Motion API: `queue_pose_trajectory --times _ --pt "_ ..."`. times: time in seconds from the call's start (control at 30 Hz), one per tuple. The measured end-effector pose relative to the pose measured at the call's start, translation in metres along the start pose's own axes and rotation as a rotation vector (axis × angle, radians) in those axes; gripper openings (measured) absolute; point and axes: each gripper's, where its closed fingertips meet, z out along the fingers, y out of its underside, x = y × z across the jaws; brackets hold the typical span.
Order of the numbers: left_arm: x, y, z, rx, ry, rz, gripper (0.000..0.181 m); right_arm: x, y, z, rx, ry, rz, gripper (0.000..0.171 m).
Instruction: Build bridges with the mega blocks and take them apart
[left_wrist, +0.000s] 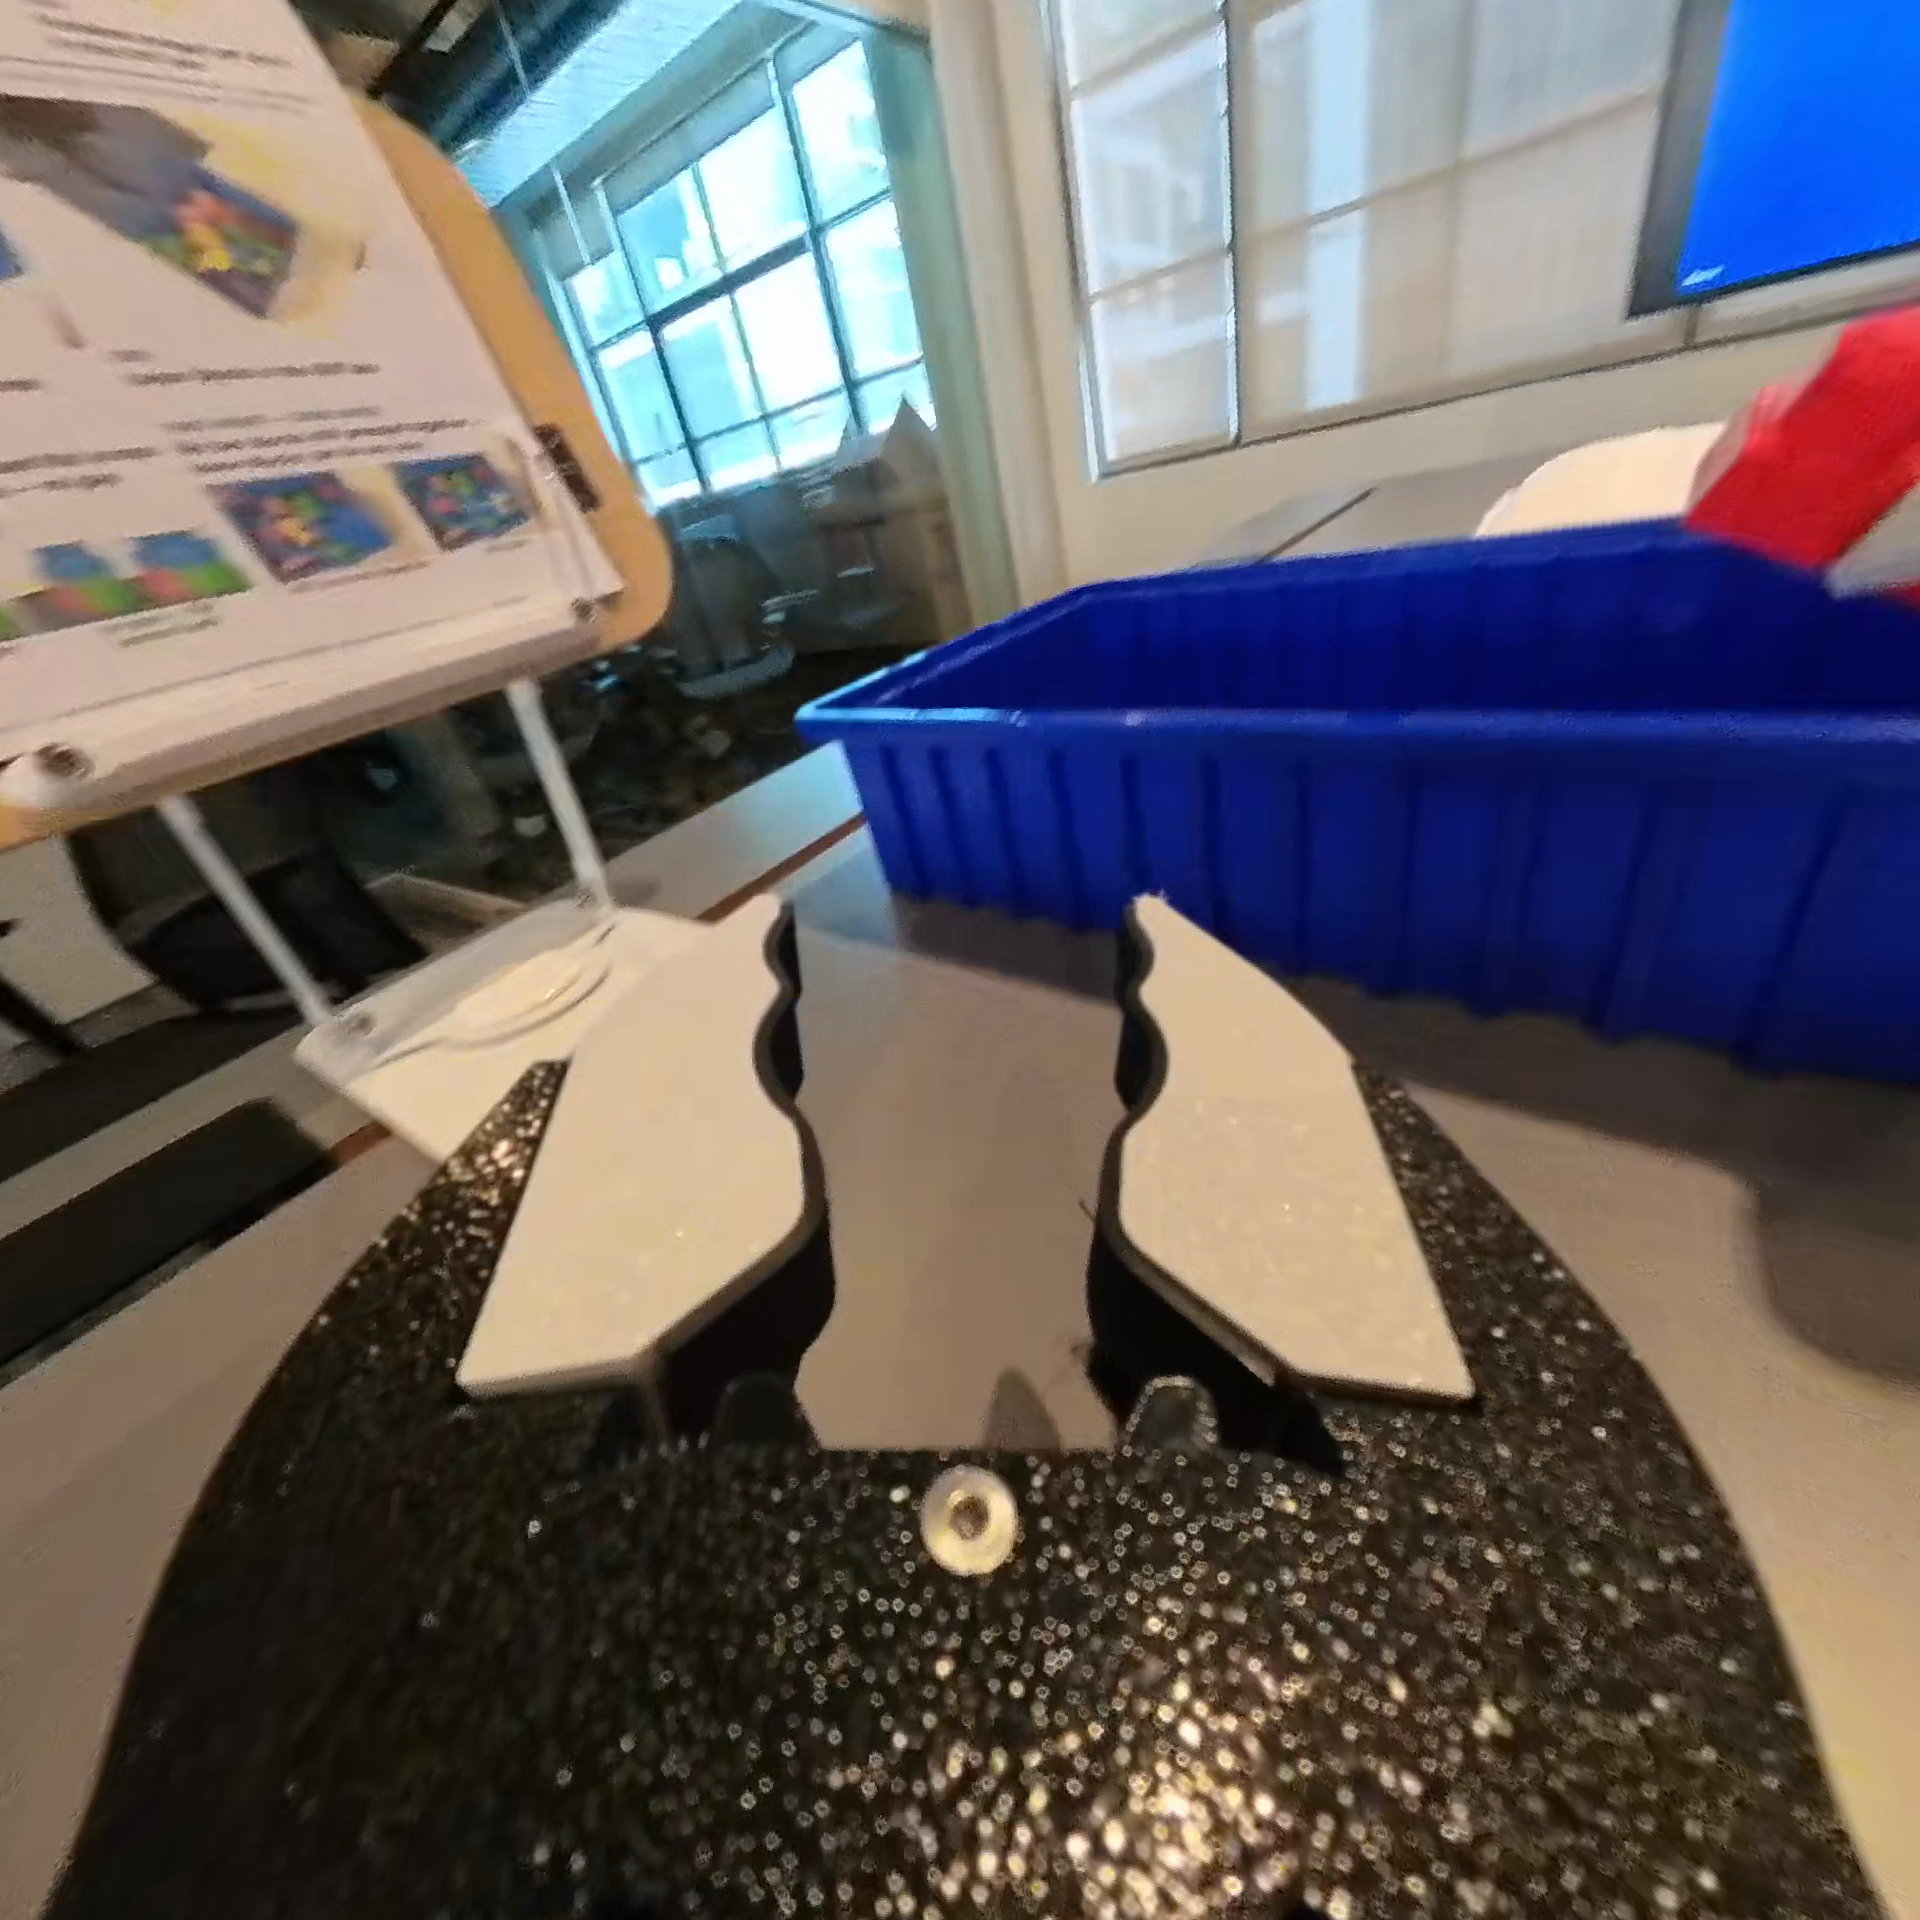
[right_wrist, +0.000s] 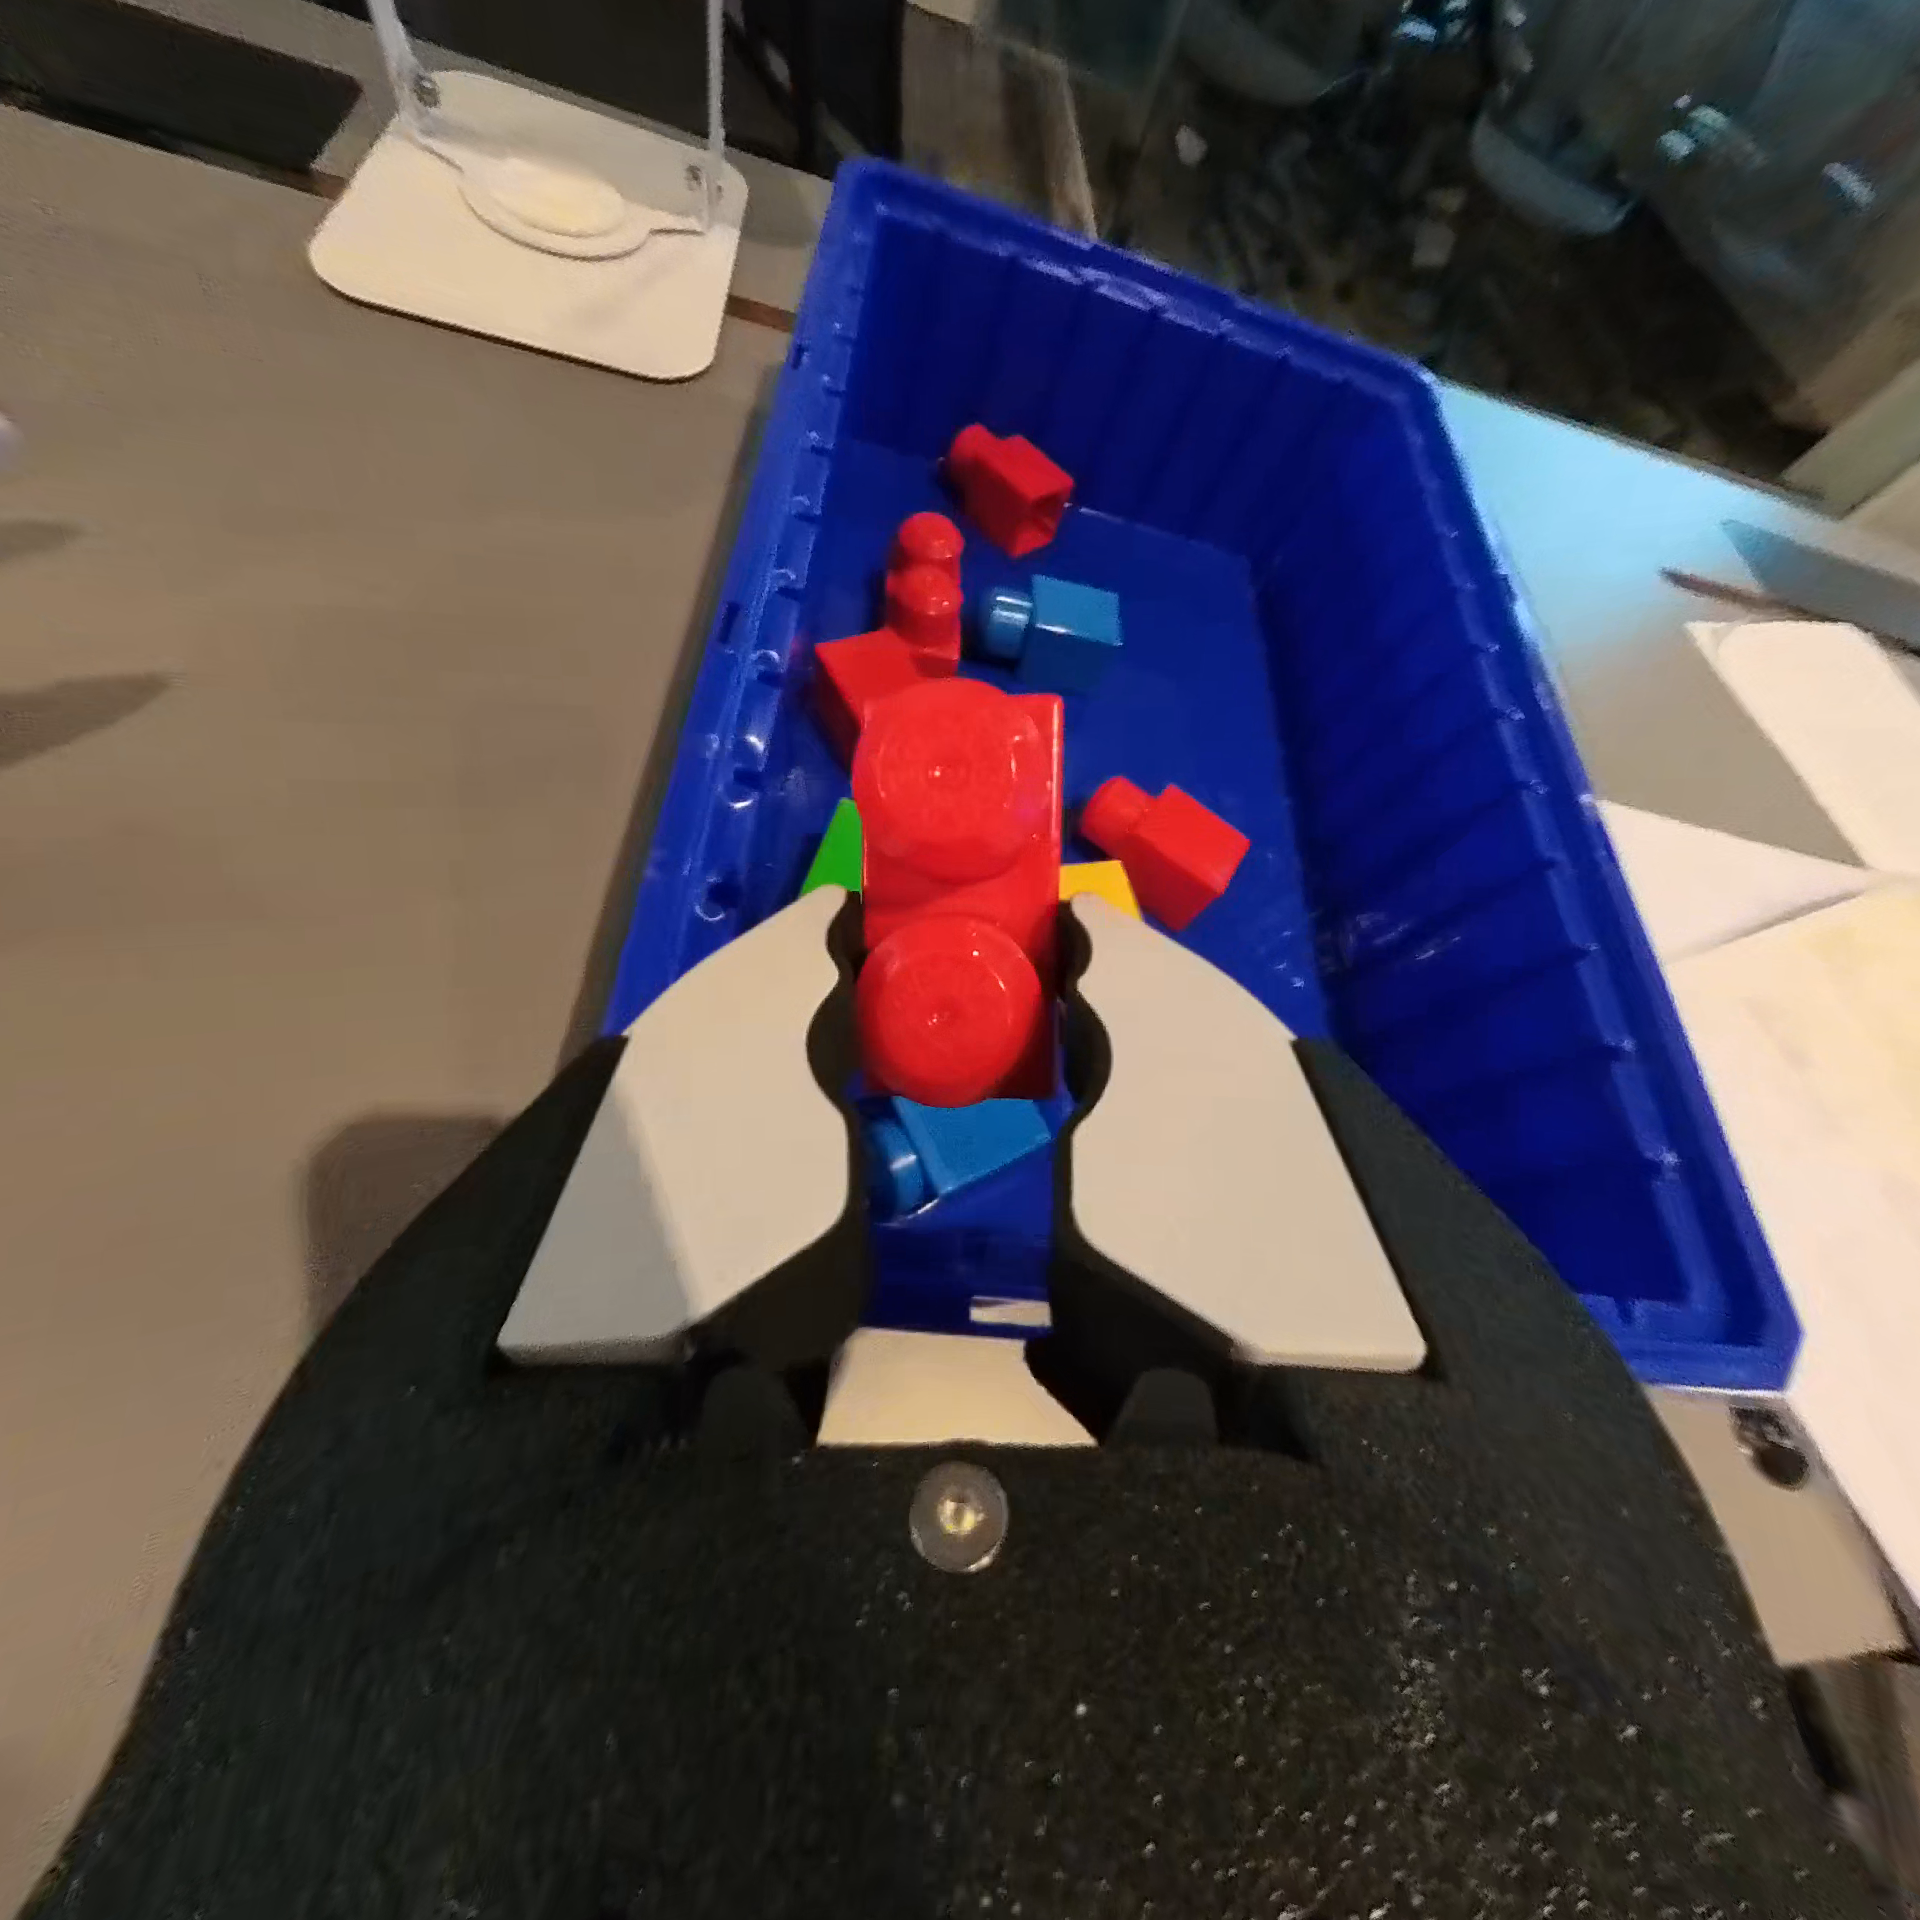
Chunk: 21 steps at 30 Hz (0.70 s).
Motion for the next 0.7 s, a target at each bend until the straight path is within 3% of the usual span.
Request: queue_pose_trajectory --times 0.07,0.13,0.33,0.7 --pt "-0.009 0.007 -0.013 -0.022 -0.026 0.001 0.060 0.000 -0.005 -0.002 0.023 0.016 -0.026 0.042" --pt "-0.020 0.008 -0.023 -0.034 -0.053 -0.011 0.065 0.000 -0.008 -0.002 0.020 0.019 -0.014 0.065" --pt "-0.049 0.013 -0.047 -0.024 -0.155 0.006 0.067 -0.011 -0.025 -0.009 0.072 -0.017 -0.002 0.066" --pt "-0.103 0.036 -0.071 -0.039 -0.340 -0.050 0.058 -0.223 -0.150 -0.014 0.438 -0.658 -0.302 0.059"
